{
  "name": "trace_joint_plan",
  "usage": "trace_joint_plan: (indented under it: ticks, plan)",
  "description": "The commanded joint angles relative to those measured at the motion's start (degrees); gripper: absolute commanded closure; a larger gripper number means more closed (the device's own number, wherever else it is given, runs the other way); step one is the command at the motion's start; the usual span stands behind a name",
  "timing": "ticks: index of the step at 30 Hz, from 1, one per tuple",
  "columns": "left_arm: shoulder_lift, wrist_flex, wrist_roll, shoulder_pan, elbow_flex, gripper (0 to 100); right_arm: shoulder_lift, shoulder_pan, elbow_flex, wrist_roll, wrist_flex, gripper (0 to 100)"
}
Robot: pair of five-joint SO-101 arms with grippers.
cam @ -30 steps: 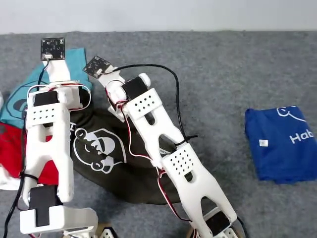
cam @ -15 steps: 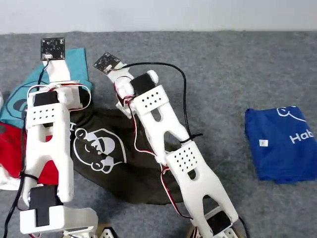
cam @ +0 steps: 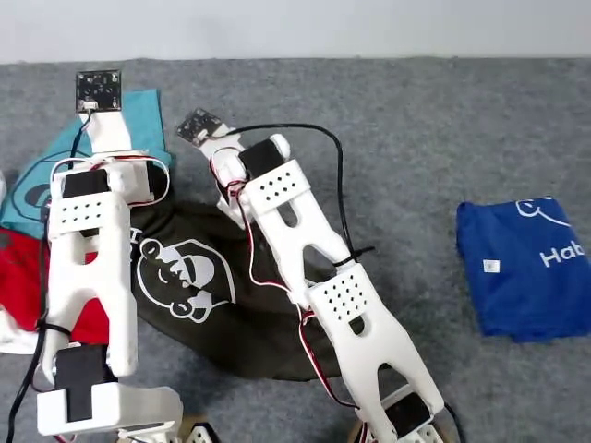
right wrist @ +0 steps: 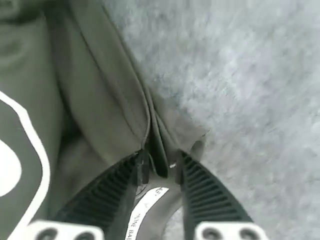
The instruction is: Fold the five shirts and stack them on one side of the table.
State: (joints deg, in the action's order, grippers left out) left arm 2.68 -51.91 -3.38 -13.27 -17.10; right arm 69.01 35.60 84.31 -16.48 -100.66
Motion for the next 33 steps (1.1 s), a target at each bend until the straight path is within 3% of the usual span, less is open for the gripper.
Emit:
trace_joint_plan:
  ticks: [1,6,10,17,24,33]
  plan:
    - [0.18,-0.18,-0.44,0.18,2.24,99,-4.53,0.57,-2.81,1.85,-2.42,85.6]
    - [0.09,-0.18,-0.44,0.26,2.24,99,-5.23,0.4,-5.19,1.85,-2.24,86.1]
    - [0.09,-0.18,-0.44,0.35,2.24,99,-5.49,0.48,-4.75,1.85,-2.15,98.4]
    - [0.09,-0.18,-0.44,0.44,2.15,99,-9.63,0.22,0.35,-1.32,-2.33,98.8]
    - [0.62,-2.11,-0.44,0.18,2.51,99,-22.99,-1.36,-0.79,-1.41,-2.42,98.8]
    - [9.23,-6.33,-0.44,0.44,5.67,99,-44.97,-7.08,-16.18,-3.16,-2.42,98.8]
